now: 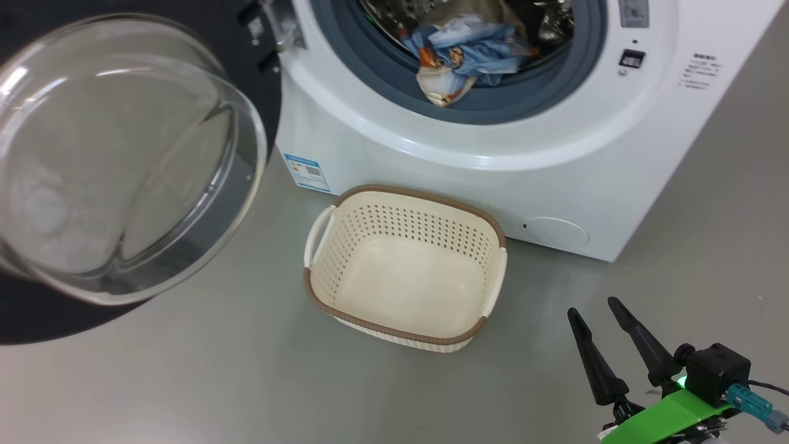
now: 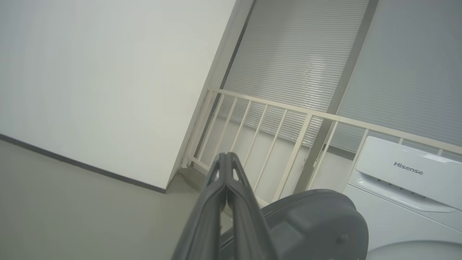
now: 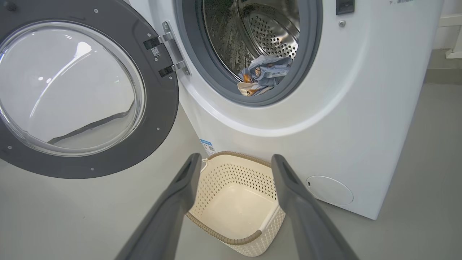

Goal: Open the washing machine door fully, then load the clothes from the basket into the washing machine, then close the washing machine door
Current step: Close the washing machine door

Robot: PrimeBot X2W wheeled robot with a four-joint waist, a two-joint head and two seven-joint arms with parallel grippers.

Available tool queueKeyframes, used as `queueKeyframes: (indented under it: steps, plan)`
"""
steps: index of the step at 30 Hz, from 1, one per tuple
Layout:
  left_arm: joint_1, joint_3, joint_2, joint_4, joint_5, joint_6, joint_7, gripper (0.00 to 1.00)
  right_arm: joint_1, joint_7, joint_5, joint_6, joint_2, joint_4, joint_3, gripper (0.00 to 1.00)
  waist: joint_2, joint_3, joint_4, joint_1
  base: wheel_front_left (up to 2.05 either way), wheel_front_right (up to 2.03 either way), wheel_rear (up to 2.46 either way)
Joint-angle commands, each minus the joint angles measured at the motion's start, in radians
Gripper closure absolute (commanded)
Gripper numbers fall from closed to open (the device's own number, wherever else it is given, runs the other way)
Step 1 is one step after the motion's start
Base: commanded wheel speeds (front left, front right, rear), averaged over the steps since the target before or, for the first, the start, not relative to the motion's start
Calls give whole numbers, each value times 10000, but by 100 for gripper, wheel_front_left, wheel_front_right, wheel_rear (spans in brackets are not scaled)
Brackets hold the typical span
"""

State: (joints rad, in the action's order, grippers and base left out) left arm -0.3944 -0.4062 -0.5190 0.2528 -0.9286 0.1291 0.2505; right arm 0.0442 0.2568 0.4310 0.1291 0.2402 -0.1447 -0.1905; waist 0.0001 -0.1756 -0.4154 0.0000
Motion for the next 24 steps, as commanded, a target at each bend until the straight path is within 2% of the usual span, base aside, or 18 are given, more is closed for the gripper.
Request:
queueKeyframes:
  steps: [1,4,6,12,20,24]
  plan:
    - [-555,-208,-1077,366,-646,15,-305,100,208,49,-127,16,-9,278,-193,0,-1,-260,297,0,0,0,0]
    - [-1170,121,-1934,1599,-1973,15,-1315,100,227,49,-145,16,-52,285,-179,0,-1,-348,412,0,0,0,0]
    - [-1421,459,-2452,2194,-2447,15,-1948,100,223,49,-158,16,-72,291,-160,0,-1,-398,446,0,0,0,0]
    - [-2158,1365,-3357,3595,-3787,15,-4114,100,226,49,-192,16,-69,314,-120,0,-1,-529,447,0,0,0,0]
    - [-2782,1840,-3860,4877,-5080,15,-6715,100,301,49,-205,16,-7,317,-129,0,-1,-649,504,0,0,0,0]
    - [-2784,2017,-3857,5027,-5355,15,-7410,100,288,49,-229,16,1,312,-92,0,-1,-681,513,0,0,0,0]
